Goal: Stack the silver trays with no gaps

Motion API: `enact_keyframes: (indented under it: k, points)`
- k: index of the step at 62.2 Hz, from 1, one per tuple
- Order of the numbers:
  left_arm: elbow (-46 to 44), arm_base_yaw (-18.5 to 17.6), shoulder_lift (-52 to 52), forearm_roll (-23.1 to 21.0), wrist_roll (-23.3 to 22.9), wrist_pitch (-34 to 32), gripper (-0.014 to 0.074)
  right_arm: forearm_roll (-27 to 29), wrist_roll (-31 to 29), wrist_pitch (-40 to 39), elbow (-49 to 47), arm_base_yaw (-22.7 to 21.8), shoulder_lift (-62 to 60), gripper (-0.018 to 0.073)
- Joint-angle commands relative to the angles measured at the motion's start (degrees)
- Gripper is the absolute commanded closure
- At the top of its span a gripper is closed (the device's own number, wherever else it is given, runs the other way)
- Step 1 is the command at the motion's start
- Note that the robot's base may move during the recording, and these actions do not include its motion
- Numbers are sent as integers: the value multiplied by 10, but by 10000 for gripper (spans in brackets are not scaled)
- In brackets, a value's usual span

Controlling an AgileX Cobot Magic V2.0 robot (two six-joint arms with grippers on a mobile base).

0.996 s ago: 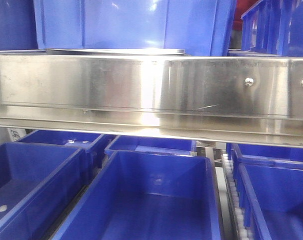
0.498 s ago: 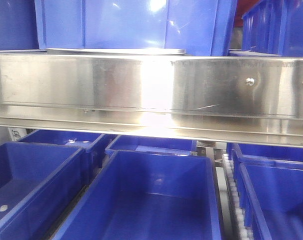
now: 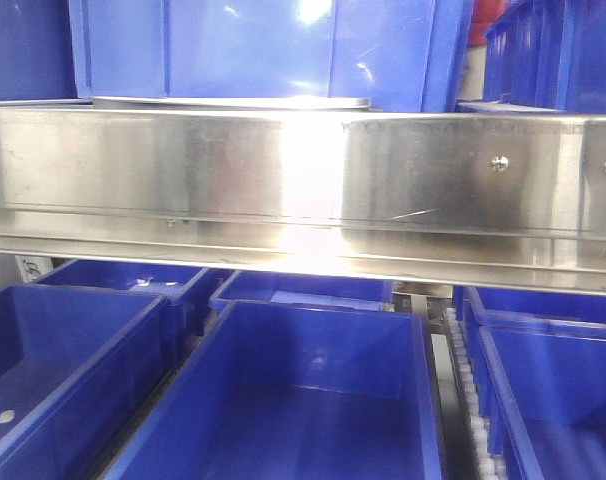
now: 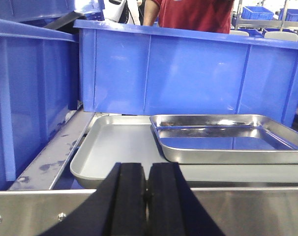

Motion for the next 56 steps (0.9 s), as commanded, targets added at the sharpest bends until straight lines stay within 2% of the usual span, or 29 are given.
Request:
enact_keyframes:
  k: [1,7,11,14,23,27,32,38,43,47,52,56]
  points:
    - [1,-4,-4,-2,3,-11,594,-7,-3,-24,1,0,-6,646]
    - [1,-4,-4,-2,5,-11,594,-7,-3,-36,1,0,-6,646]
    - [1,2,-4,44,95,-11,594,-7,-3,-40,1,0,-6,646]
    - [1,3,-4,52,117,-13,594,-7,-3,-44,1,0,-6,646]
    - [1,3,-26,48,118,-27,594,-7,-3,-53,1,0,-6,646]
    - [1,10,-52,33,117,-24,594,-7,-3,-59,1,0,-6,646]
    - [1,34,-101,-15,114,22,594,-7,-3,-65,1,0,-6,646]
    - [1,82,-173,-81,114,121,594,-7,-3,-66,1,0,-6,646]
    - [1,122,-232,-85,114,208,594,-7,-3,-66,1,0,-6,646]
    - [1,144,-272,-85,114,251,594,-7,-3,-66,1,0,-6,646]
    - [3,161,-315,-85,114,275,594,-7,-3,-66,1,0,-6,646]
    - [17,172,-348,-85,114,269,594,-7,-3,-66,1,0,-6,646]
